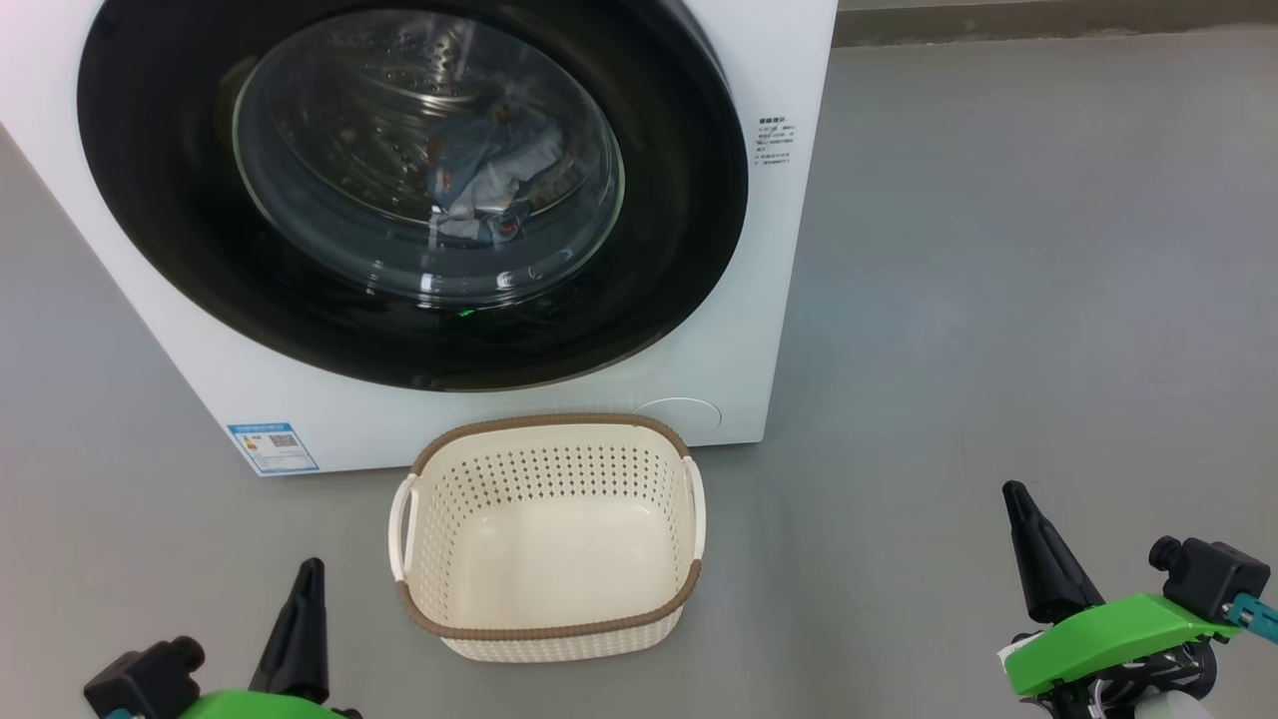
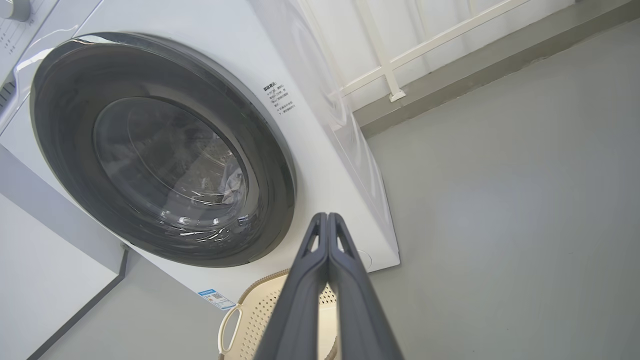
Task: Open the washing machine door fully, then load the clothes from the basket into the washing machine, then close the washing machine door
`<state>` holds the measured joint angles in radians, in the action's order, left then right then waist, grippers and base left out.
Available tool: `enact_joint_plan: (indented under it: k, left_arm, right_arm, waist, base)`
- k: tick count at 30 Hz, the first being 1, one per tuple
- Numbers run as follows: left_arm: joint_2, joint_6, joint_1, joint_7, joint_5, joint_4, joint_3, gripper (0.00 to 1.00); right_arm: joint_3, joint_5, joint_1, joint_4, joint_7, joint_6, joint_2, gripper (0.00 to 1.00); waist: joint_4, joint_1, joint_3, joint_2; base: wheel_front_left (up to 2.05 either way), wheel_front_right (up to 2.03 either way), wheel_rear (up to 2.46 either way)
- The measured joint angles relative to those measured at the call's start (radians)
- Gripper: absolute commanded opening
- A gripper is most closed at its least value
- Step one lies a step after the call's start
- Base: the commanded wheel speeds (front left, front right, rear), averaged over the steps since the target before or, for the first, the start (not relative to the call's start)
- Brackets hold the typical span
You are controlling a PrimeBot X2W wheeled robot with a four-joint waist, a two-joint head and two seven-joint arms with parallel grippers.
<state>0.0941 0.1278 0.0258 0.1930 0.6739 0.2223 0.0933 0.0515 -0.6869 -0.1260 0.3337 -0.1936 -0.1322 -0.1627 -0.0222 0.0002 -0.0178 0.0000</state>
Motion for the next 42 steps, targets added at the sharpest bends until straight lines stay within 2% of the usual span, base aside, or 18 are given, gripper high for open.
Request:
enact_joint_plan:
  k: [42]
  left_arm:
    - [-0.018, 0.0, 0.006, -0.115, 0.374, 0.017, -0.066, 0.0]
  right_arm:
    - [-0.073, -0.368, 0.005, -0.023, 0.123, 0.0, 0.044, 0.0]
  waist:
    - [0.009, -0.0001, 0.006, 0.0]
  base:
    - [0.0, 0.0, 0.0]
